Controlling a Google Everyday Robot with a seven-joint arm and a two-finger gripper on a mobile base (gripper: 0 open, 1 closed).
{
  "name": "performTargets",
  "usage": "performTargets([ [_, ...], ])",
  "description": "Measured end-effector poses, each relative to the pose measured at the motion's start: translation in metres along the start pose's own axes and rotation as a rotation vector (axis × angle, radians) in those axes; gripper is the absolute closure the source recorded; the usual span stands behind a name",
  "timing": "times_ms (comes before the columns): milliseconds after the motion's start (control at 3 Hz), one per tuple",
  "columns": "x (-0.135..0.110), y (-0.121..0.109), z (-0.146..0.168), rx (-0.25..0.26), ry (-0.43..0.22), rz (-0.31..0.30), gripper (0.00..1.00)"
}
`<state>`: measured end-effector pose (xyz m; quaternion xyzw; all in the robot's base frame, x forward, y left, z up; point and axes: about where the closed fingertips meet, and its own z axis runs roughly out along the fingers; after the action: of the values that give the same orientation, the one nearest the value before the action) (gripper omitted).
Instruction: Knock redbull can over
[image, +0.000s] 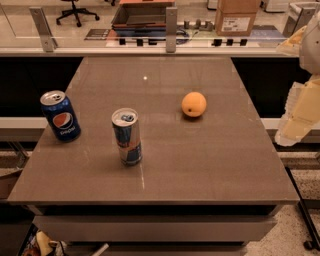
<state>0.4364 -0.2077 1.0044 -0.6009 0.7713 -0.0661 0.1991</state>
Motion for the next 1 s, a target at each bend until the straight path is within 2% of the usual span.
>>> performTargets([
  [667, -0.003, 0.001, 0.000, 0.010, -0.014, 0.012, 0.00],
  [1000, -0.015, 0.012, 0.011, -0.001, -0.081, 0.028, 0.00],
])
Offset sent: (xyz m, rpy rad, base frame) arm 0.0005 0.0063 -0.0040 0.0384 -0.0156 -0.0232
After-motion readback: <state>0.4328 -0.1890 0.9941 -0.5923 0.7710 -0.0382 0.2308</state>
